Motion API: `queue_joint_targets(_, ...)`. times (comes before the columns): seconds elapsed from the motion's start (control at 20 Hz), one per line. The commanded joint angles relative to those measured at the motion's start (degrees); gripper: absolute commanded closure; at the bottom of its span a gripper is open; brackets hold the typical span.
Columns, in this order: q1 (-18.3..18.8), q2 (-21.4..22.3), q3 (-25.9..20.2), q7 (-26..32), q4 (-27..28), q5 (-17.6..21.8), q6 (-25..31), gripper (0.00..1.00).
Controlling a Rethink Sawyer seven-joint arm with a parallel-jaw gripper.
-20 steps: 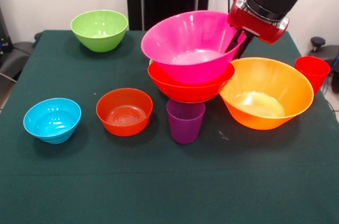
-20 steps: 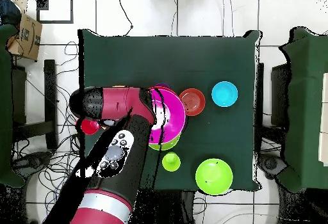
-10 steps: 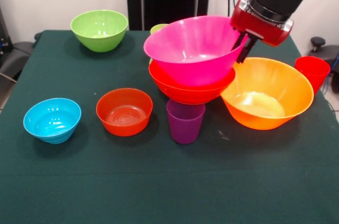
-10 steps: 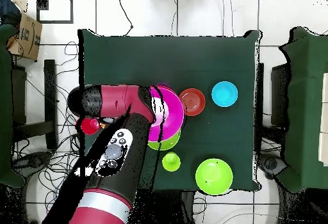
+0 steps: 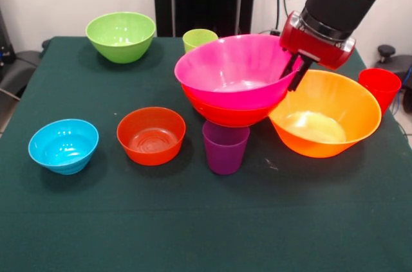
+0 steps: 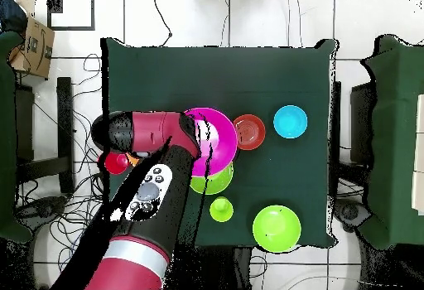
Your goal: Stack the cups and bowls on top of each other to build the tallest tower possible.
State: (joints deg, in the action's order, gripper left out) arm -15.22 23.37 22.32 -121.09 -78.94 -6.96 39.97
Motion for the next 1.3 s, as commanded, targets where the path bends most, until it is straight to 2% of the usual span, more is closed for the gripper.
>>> queue_joint_targets(0.05,-0.15,-2.98,-4.60,-10.31,2.15,-1.37,-4.14,1.00)
queue_joint_targets(0.55,0.33,-4.02,-5.15,-10.02,1.68,-1.57,-5.70,1.00)
queue_joint_targets(0.6,0.20,-3.98,-5.06,-10.06,1.46,-1.59,-5.82,0.00)
queue_joint_targets(1.05,0.42,-3.95,-5.40,-8.64,1.24,-1.99,-4.50,0.00)
queue_joint_targets(1.3,0.36,-4.66,-4.86,-8.80,2.34,-2.00,-6.02,0.00)
